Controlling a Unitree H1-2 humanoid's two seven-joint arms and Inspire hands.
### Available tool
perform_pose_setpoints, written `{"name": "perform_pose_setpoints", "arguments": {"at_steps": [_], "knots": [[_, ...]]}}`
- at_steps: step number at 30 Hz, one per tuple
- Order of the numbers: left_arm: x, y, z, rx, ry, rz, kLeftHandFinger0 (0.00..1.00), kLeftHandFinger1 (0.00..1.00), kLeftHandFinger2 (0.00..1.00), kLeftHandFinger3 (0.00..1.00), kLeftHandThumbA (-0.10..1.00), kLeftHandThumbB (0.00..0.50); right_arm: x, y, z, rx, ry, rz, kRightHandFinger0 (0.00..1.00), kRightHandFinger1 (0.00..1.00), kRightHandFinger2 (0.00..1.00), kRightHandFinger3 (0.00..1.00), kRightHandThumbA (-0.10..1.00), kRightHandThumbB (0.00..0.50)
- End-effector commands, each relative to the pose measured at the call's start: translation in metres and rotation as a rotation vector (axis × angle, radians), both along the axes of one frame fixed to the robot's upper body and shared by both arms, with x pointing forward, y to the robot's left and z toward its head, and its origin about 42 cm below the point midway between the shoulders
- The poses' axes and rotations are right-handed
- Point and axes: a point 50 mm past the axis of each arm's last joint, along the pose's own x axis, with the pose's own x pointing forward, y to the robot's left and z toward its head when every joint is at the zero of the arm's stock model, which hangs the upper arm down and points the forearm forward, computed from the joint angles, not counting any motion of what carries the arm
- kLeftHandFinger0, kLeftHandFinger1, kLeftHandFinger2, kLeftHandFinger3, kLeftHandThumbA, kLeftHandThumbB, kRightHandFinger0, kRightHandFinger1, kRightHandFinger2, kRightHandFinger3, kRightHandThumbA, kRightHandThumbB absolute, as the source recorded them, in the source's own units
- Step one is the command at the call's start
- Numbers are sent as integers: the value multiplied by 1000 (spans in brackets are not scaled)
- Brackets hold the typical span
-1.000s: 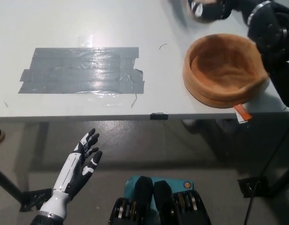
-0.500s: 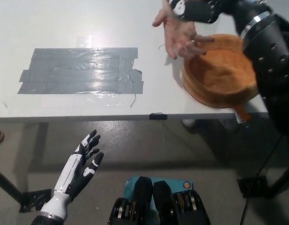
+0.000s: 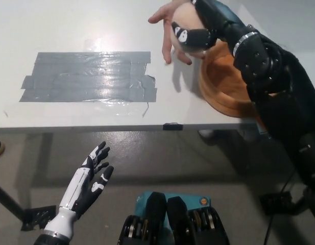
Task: An emotional support dumpling is kept in a soft plate infront in the middle of the desk infront of the robot. The robot extends its right arm to pick up the dumpling and hands it to a person
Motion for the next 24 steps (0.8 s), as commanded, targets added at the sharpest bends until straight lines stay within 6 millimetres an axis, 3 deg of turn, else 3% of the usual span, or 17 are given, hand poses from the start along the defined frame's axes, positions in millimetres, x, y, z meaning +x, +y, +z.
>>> {"name": "perform_pose_setpoints", "arguments": {"at_steps": [1, 10, 12, 13, 14, 15, 16, 17, 19, 20, 23, 24], "knots": [[7, 0, 16, 33, -56, -29, 950, 1000, 1000, 1000, 809, 302, 11, 18, 49, 7, -187, 19, 171, 700, 1000, 1000, -100, 200], [9, -1, 16, 32, -56, -36, 952, 1000, 1000, 1000, 786, 303, 35, 30, 36, 8, -163, 22, 135, 690, 1000, 933, -100, 225], [10, -2, 17, 36, -58, -36, 951, 1000, 1000, 1000, 787, 304, 38, 31, 30, 38, -166, 35, 206, 747, 1000, 1000, -100, 222], [10, -2, 18, 36, -59, -36, 951, 1000, 1000, 1000, 787, 304, 39, 33, 26, 37, -151, 31, 379, 829, 1000, 1000, -36, 243], [11, -2, 19, 38, -60, -37, 952, 1000, 1000, 1000, 786, 302, 39, 34, 24, 32, -125, 38, 534, 897, 1000, 1000, 94, 274], [12, -2, 20, 38, -61, -38, 952, 1000, 1000, 1000, 785, 302, 40, 34, 24, 32, -118, 43, 617, 893, 1000, 1000, 234, 397], [12, -2, 20, 40, -62, -38, 952, 1000, 1000, 1000, 785, 303, 40, 35, 23, 32, -101, 54, 700, 926, 1000, 1000, 299, 364], [13, -2, 20, 49, -65, -40, 952, 1000, 1000, 1000, 787, 303, 40, 35, 19, 40, -66, 84, 769, 1000, 1000, 1000, 362, 377], [14, -2, 22, 42, -64, -48, 952, 1000, 1000, 1000, 789, 303, 40, 36, 12, 34, -36, 94, 1000, 1000, 1000, 1000, 500, 447], [14, -2, 22, 41, -66, -49, 951, 1000, 1000, 1000, 789, 303, 40, 36, 10, 31, -29, 96, 1000, 1000, 1000, 1000, 514, 455], [15, -2, 23, 42, -67, -50, 950, 1000, 1000, 1000, 788, 299, 39, 34, 3, -60, -9, 93, 1000, 1000, 1000, 1000, 828, 500], [15, -2, 23, 40, -67, -49, 950, 1000, 1000, 1000, 783, 298, 39, 31, 1, -78, -6, 82, 1000, 1000, 1000, 1000, 888, 500]]}}
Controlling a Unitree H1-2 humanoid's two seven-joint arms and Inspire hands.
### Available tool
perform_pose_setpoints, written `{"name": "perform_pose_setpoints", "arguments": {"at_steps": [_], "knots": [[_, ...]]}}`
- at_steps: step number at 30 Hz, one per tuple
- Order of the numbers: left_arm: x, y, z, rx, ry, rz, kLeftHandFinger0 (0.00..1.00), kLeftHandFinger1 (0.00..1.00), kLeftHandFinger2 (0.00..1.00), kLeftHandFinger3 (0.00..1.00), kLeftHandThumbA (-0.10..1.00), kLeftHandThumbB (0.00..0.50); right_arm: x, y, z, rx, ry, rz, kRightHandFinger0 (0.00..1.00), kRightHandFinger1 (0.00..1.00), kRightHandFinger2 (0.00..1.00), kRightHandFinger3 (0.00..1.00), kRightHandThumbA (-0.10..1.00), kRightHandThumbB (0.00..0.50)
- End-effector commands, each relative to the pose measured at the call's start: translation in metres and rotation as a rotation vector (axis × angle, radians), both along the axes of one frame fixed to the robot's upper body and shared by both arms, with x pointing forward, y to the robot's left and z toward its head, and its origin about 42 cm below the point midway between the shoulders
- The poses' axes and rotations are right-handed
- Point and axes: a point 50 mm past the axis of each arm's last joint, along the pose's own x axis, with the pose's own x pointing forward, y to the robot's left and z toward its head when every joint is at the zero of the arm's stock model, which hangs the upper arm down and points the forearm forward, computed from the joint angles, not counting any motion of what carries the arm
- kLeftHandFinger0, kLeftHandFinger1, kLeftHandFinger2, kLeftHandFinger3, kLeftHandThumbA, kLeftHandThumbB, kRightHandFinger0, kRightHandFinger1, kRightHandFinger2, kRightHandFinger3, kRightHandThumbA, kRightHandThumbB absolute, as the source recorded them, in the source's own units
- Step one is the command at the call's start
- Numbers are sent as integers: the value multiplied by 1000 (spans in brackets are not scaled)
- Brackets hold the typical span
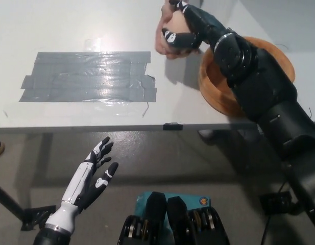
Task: An emotional support dumpling is kept in a soft plate infront in the middle of the desk infront of the robot. The robot extends its right arm to pick up the dumpling and hands it to a person
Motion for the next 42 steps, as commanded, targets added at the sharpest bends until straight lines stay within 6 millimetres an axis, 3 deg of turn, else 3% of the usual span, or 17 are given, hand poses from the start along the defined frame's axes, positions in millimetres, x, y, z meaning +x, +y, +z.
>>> {"name": "perform_pose_setpoints", "arguments": {"at_steps": [1, 5, 10, 15, 17, 19, 21, 23, 24, 29, 30, 33, 34, 35, 37, 42], "knots": [[6, 1, 15, 12, -44, -21, 950, 1000, 1000, 1000, 780, 297, 1, 6, 33, -48, -71, 53, 1000, 1000, 1000, 1000, 910, 500], [8, 2, 16, 13, -41, -26, 958, 1000, 1000, 1000, 784, 301, 2, -5, 34, -18, -79, 33, 1000, 1000, 1000, 1000, 995, 500], [8, 2, 15, 10, -37, -24, 962, 1000, 1000, 1000, 784, 301, 0, -19, 50, 48, -171, 12, 1000, 1000, 1000, 1000, 1000, 500], [9, 1, 16, 14, -42, -24, 957, 1000, 1000, 1000, 782, 292, -14, -38, 99, 190, -322, 16, 1000, 1000, 1000, 1000, 1000, 480], [11, 0, 18, 10, -40, -23, 961, 1000, 1000, 1000, 781, 298, -26, -49, 125, 236, -407, 31, 1000, 1000, 1000, 1000, 1000, 447], [14, 0, 21, 13, -46, -25, 962, 1000, 1000, 1000, 781, 295, -45, -57, 149, 240, -490, 53, 1000, 1000, 1000, 1000, 1000, 493], [17, 0, 25, 4, -47, -29, 970, 1000, 1000, 1000, 766, 287, -81, -64, 168, 275, -543, 98, 1000, 1000, 1000, 1000, 1000, 483], [20, 1, 27, -3, -48, -28, 978, 1000, 1000, 1000, 765, 288, -118, -68, 173, 285, -615, 157, 1000, 1000, 1000, 1000, 1000, 458], [20, 2, 27, -10, -46, -24, 978, 1000, 1000, 1000, 750, 281, -145, -70, 166, 287, -655, 194, 1000, 1000, 1000, 1000, 1000, 459], [22, 2, 26, 0, -66, -25, 978, 1000, 1000, 1000, 739, 259, -207, -76, 130, 332, -715, 291, 1000, 1000, 1000, 1000, 1000, 427], [23, 0, 26, 0, -66, -24, 979, 1000, 1000, 1000, 741, 258, -230, -80, 114, 351, -722, 308, 1000, 1000, 1000, 1000, 1000, 423], [21, 0, 23, -2, -60, -19, 977, 1000, 1000, 1000, 741, 261, -256, -84, 90, 410, -684, 336, 1000, 1000, 1000, 1000, 1000, 423], [19, 1, 19, -4, -52, -18, 978, 1000, 1000, 1000, 741, 265, -273, -87, 69, 444, -649, 351, 1000, 1000, 1000, 1000, 1000, 403], [17, 1, 18, -4, -48, -17, 978, 1000, 1000, 1000, 741, 266, -278, -88, 64, 451, -638, 352, 1000, 1000, 1000, 1000, 1000, 402], [14, 1, 14, 2, -36, -13, 978, 1000, 1000, 1000, 745, 274, -293, -92, 27, 505, -575, 325, 1000, 1000, 1000, 1000, 961, 367], [1, 0, 2, 1, 0, -13, 979, 1000, 1000, 1000, 762, 290, -303, -104, -38, 547, -408, 206, 1000, 1000, 1000, 1000, 932, 360]]}}
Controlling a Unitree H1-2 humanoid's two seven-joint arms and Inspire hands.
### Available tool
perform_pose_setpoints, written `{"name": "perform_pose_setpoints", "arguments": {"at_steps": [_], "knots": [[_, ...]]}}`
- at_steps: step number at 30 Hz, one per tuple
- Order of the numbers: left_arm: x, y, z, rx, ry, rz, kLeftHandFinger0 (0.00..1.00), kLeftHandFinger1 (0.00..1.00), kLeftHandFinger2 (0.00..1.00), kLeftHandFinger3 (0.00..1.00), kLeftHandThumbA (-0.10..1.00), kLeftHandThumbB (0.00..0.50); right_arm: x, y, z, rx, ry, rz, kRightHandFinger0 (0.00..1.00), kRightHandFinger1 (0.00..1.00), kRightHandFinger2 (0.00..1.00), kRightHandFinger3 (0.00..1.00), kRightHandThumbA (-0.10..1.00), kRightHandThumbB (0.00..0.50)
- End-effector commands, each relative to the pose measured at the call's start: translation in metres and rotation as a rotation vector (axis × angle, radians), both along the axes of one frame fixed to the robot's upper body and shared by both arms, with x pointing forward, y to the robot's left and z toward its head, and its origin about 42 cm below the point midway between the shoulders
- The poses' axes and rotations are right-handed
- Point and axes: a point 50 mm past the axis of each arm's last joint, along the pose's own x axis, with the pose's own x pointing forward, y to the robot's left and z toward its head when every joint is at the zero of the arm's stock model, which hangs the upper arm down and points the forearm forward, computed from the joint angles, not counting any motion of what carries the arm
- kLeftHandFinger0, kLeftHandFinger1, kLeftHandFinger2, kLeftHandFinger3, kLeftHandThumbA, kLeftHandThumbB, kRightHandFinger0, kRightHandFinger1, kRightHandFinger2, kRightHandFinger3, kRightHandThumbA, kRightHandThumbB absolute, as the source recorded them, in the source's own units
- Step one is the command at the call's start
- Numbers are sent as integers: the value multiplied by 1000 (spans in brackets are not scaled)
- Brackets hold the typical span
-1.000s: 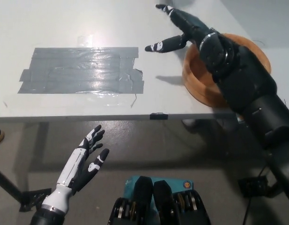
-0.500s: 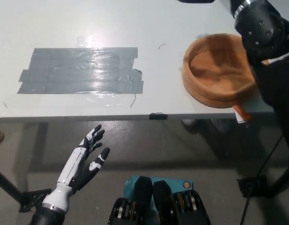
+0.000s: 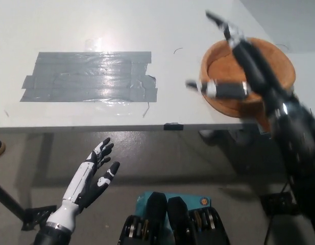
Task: An emotional support dumpling is kept in a soft plate infront in the middle of the desk infront of the robot. The robot extends its right arm to pick up the dumpling and hands it to a person
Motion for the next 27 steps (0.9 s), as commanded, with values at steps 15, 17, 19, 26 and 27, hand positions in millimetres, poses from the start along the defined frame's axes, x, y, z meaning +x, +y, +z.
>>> {"name": "perform_pose_setpoints", "arguments": {"at_steps": [15, 17, 19, 26, 27], "knots": [[-26, -6, -14, 2, 6, -31, 964, 1000, 1000, 1000, 752, 316, -113, -47, -139, 255, 184, -64, 1000, 1000, 1000, 1000, 799, 309], [-27, -6, -14, 4, 6, -32, 962, 1000, 1000, 1000, 752, 318, -111, -49, -146, 244, 194, -74, 1000, 1000, 1000, 1000, 822, 313], [-28, -6, -14, 8, 2, -31, 958, 1000, 1000, 1000, 755, 316, -109, -52, -156, 251, 220, -84, 1000, 1000, 1000, 1000, 829, 317], [-26, -7, -13, -2, -4, -30, 957, 1000, 1000, 1000, 736, 319, -106, -58, -166, 271, 242, -108, 1000, 1000, 1000, 1000, 865, 328], [-27, -7, -13, -4, -4, -29, 956, 1000, 1000, 1000, 734, 319, -106, -58, -167, 272, 246, -105, 1000, 1000, 1000, 1000, 859, 321]]}}
